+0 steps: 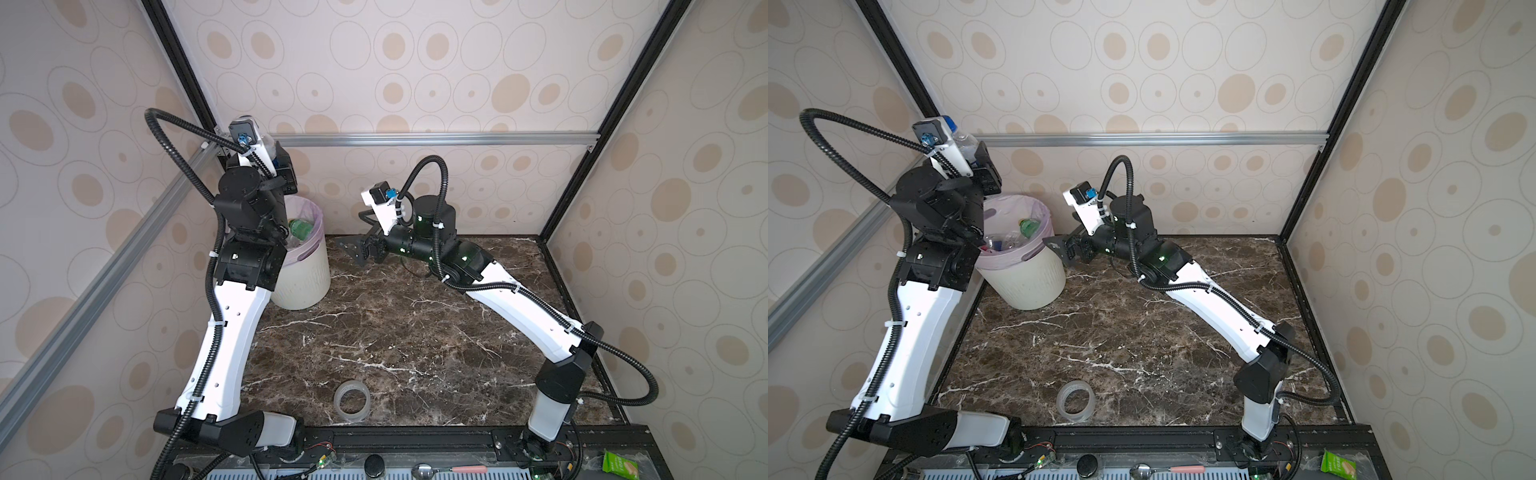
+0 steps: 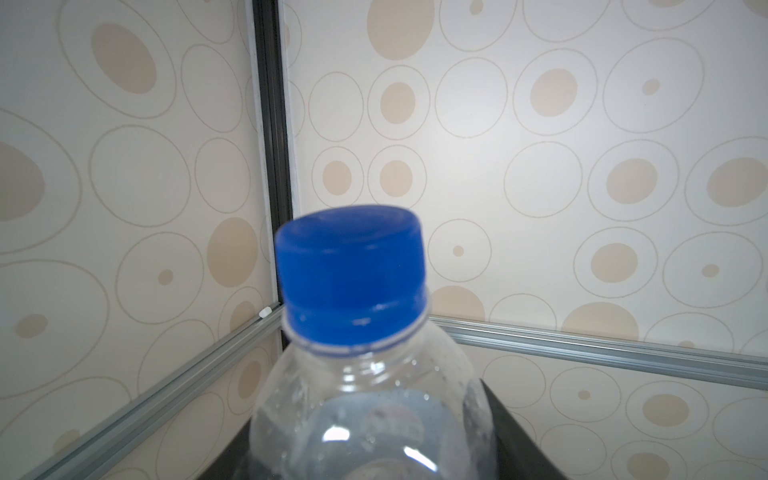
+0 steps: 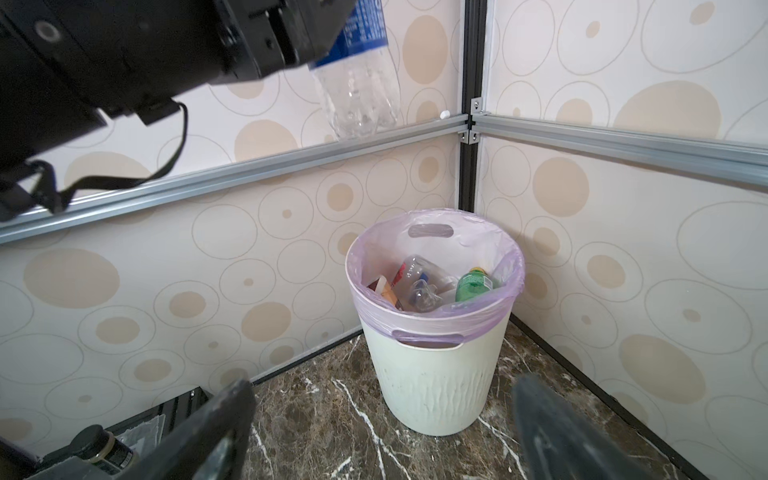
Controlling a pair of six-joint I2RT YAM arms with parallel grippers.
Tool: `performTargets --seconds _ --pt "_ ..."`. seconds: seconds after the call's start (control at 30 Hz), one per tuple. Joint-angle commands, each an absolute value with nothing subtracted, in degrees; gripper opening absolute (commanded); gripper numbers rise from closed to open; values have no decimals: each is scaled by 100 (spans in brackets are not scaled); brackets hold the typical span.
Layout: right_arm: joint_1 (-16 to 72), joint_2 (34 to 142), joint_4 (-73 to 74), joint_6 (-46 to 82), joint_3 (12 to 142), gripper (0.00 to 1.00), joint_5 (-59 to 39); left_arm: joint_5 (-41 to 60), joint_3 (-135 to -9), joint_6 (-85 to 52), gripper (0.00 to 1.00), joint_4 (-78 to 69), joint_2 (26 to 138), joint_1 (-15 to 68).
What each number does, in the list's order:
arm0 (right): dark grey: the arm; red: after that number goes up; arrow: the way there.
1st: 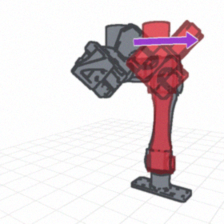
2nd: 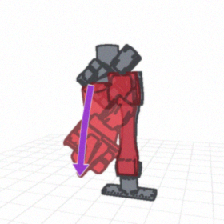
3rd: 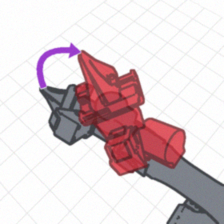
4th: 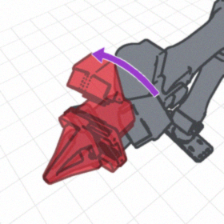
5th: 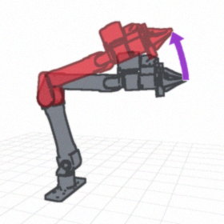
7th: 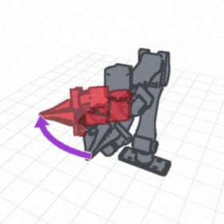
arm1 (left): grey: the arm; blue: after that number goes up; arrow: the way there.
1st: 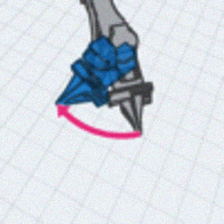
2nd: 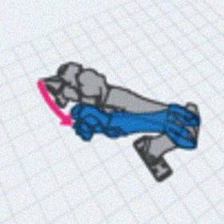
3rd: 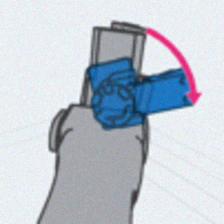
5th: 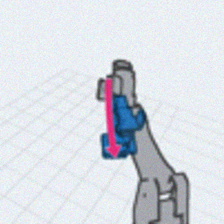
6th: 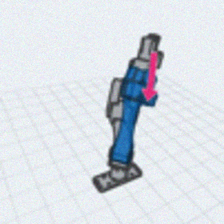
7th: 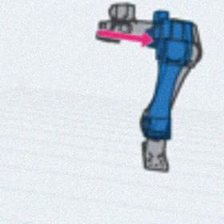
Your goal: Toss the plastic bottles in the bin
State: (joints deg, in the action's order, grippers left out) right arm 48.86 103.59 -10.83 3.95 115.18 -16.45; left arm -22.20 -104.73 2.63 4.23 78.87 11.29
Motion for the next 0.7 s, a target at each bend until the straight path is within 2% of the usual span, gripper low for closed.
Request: performTargets --seconds 0.0,0.2,0.3,0.37,0.67 --pt "4911 10459 -1219 226 11674 100 -1549 -2343 -10472 534 63 194 7896 1004" --pt "4902 10507 -1352 220 11639 100 -1402 -1626 -9622 -641 66 661 8369 167" --pt "4896 10465 -1358 212 11513 100 -1380 -1343 -10066 -970 78 1528 8989 -122" --pt "4897 10426 -1336 214 11414 100 -1357 -1004 -10421 -999 98 1763 9044 -120" --pt "4887 10402 -1167 359 11215 100 -1311 -585 -10421 -1427 99 1717 8618 -88"
